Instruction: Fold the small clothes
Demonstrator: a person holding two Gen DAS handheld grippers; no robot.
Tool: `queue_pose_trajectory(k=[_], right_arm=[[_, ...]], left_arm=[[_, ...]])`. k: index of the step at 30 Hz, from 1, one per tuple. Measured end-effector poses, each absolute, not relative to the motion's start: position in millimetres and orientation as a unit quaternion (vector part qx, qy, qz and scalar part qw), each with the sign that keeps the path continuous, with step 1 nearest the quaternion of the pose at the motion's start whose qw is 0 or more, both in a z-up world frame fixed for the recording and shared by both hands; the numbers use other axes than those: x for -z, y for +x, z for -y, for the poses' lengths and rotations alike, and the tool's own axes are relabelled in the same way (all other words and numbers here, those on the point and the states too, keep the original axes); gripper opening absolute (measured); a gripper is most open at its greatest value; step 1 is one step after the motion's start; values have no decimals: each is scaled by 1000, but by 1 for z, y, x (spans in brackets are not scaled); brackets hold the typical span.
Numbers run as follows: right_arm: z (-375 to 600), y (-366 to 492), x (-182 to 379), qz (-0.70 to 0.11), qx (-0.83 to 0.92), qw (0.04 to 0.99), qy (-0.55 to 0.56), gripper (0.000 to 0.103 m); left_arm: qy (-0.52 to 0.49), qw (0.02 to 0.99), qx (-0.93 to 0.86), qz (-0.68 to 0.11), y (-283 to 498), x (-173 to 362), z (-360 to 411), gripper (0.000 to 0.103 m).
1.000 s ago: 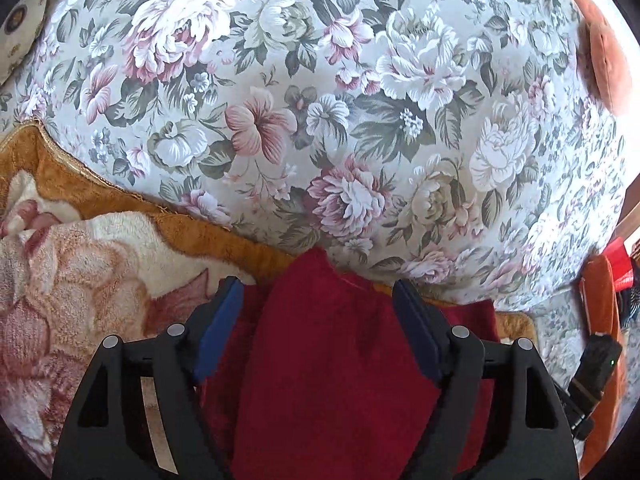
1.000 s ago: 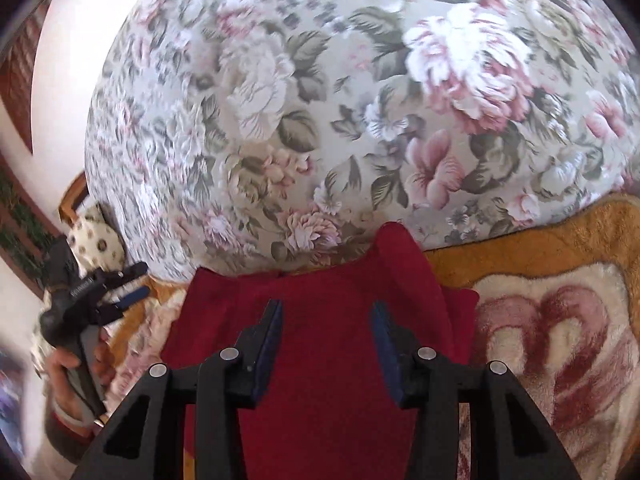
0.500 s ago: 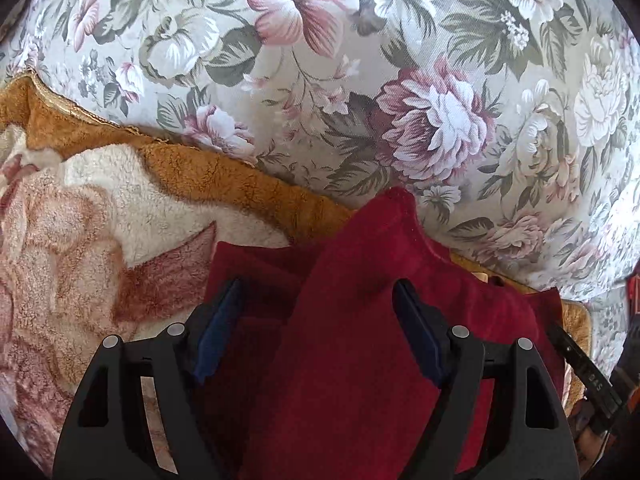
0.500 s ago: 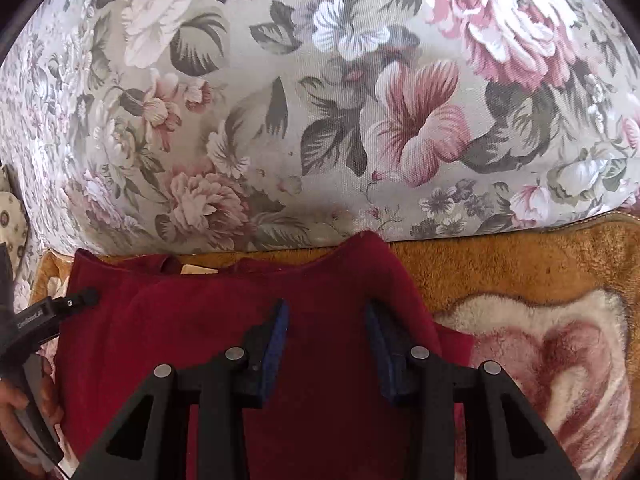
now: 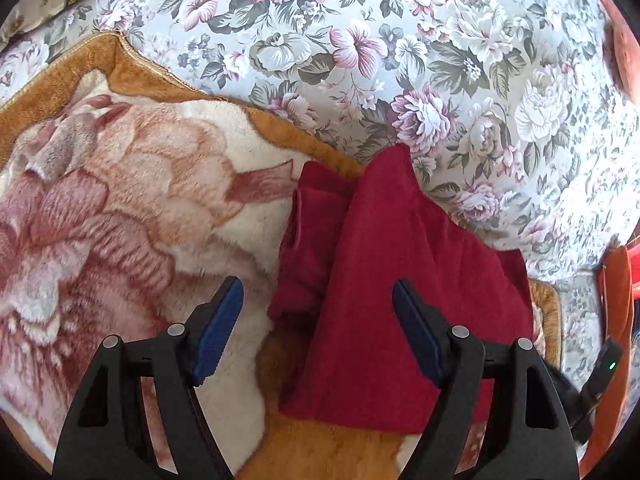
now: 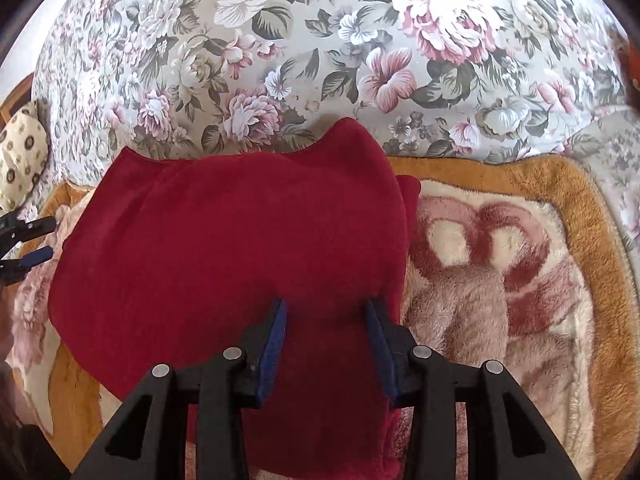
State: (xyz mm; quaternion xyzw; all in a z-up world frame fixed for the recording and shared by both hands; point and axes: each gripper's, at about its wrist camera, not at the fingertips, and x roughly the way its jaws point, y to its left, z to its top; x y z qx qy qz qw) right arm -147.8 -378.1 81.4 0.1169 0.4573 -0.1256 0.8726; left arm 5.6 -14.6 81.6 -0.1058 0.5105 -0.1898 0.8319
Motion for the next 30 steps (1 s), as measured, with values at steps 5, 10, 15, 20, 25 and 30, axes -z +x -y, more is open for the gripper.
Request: queue_pose_trajectory(k=[5, 10, 15, 20, 25, 30], right_arm=[[337, -114, -117, -422, 43, 887, 182, 40], [254, -39, -125, -433, -15, 885, 170, 40], [196, 47, -100, -477, -34, 865, 154, 40], [175, 99, -52, -547, -14, 828, 122, 34], [170, 95, -69, -493, -22, 862, 111, 6], [159, 104, -56, -496, -49, 857, 131, 6]], left_arm=[[-97, 839, 185, -502, -28, -68, 9, 78], [-92, 831, 200, -511, -35, -49, 12, 78], [-102, 826, 193, -520, -23, -42, 6, 78], [-105, 817, 196, -531, -11, -37, 4, 78], [-113, 819, 192, -528, -4, -43, -7, 78], [-131, 816, 190, -530, -1, -43, -16, 78]])
